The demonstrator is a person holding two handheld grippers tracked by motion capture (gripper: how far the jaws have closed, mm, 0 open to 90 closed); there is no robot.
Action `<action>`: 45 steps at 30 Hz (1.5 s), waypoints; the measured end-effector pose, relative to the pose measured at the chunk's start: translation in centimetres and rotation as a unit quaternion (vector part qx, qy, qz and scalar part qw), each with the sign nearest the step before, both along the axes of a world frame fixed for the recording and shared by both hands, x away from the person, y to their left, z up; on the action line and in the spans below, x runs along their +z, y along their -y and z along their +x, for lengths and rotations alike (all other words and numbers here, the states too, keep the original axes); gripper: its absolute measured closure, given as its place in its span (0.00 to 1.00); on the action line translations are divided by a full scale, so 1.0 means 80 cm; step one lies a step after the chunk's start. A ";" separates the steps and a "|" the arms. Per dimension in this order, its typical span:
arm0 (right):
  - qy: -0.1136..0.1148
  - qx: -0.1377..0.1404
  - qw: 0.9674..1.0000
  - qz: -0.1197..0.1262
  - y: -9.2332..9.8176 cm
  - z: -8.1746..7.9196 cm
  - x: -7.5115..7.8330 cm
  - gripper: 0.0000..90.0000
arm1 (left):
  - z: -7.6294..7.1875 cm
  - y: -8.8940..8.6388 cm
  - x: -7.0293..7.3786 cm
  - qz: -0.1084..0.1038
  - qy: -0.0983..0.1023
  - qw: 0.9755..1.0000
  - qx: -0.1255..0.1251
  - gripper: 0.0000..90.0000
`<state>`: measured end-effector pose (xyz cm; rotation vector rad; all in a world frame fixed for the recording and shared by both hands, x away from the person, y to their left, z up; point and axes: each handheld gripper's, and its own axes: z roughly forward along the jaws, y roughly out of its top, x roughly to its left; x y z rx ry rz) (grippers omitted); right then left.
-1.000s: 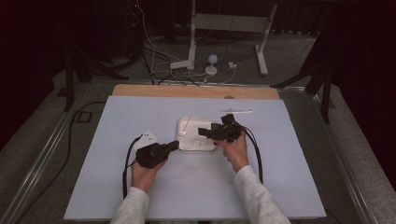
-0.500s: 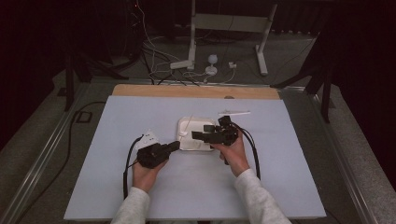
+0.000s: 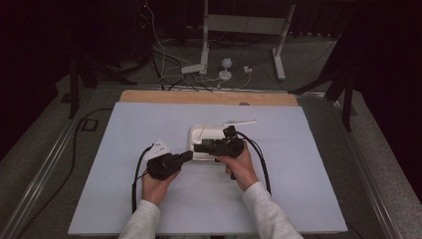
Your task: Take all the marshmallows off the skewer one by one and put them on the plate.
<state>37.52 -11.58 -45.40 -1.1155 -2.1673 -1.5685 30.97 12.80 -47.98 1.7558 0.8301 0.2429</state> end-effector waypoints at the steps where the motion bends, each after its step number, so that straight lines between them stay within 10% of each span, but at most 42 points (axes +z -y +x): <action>1: -0.004 0.003 1.000 0.002 -0.001 0.000 -0.001 0.50 | 0.000 0.000 0.000 -0.001 0.001 1.000 -0.001 1.00; 16: -0.045 0.020 0.998 0.036 -0.007 0.003 -0.008 0.83 | 0.000 0.002 0.000 -0.008 0.002 1.000 -0.010 1.00; 45: -0.011 -0.040 0.998 0.053 0.022 0.006 0.020 0.87 | -0.002 0.006 -0.003 0.015 0.017 0.999 -0.030 1.00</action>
